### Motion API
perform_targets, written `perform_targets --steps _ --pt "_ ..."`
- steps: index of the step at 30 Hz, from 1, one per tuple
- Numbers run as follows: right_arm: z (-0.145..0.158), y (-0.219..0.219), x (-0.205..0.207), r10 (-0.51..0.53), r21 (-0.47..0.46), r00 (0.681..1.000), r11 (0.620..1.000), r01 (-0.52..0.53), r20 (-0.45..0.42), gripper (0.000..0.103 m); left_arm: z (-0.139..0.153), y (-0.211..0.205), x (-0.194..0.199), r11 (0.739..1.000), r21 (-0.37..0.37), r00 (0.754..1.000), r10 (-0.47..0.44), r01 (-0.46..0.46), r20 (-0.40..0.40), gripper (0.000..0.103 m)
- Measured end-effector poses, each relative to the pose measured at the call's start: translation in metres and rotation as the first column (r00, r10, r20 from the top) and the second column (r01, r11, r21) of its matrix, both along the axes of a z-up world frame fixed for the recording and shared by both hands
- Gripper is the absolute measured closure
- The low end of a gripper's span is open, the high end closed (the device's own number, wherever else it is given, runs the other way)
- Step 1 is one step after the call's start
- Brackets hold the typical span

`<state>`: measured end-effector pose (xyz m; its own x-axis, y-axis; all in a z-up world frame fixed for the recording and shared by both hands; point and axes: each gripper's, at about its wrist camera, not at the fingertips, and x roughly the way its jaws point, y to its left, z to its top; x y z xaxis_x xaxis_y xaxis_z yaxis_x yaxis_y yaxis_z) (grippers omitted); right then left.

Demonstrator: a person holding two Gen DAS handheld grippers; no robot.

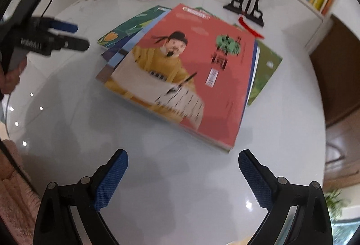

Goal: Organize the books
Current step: 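Close the left tool on the red book's edge while the right tool grips it too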

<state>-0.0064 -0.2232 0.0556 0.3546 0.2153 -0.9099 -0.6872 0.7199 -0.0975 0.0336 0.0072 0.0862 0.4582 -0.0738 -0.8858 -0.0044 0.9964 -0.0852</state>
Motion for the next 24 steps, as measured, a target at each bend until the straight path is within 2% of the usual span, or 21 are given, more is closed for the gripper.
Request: perform_targets --steps 2,5,9,12,16,17,21,24 --pt "0.002 -0.007 0.012 -0.034 0.02 0.999 0.999 0.034 0.013 0.005 0.006 -0.006 0.015 1.0 -0.021 1.0 0.018 -0.018 0.001 0.005" --pt "0.014 -0.024 0.036 -0.132 0.134 0.991 0.982 0.133 -0.012 0.005 0.007 -0.011 0.024 0.997 -0.059 0.999 0.044 -0.043 0.016 0.005" --pt "0.023 -0.046 0.074 -0.223 0.314 0.97 0.918 0.244 -0.101 0.005 -0.003 -0.021 0.041 0.995 -0.071 0.997 0.074 -0.073 0.014 0.005" --pt "0.015 -0.052 0.095 -0.235 0.378 0.958 0.882 0.282 -0.166 0.005 -0.012 -0.033 0.052 0.992 -0.082 0.996 0.091 -0.091 -0.005 0.005" --pt "0.005 -0.064 0.117 -0.233 0.507 0.925 0.783 0.362 -0.3 0.005 -0.013 -0.043 0.056 0.989 -0.108 0.995 0.1 -0.099 0.011 0.005" --pt "0.004 -0.065 0.119 -0.226 0.519 0.922 0.772 0.367 -0.316 0.005 -0.012 -0.045 0.056 0.99 -0.105 0.995 0.099 -0.097 0.013 0.005" --pt "-0.004 -0.058 0.127 -0.189 0.523 0.916 0.772 0.362 -0.354 0.005 -0.017 -0.049 0.062 0.99 -0.102 0.996 0.093 -0.093 -0.007 0.005" --pt "-0.012 -0.054 0.132 -0.156 0.545 0.907 0.755 0.365 -0.392 0.005 -0.022 -0.051 0.064 0.989 -0.114 0.996 0.089 -0.091 -0.021 0.005"
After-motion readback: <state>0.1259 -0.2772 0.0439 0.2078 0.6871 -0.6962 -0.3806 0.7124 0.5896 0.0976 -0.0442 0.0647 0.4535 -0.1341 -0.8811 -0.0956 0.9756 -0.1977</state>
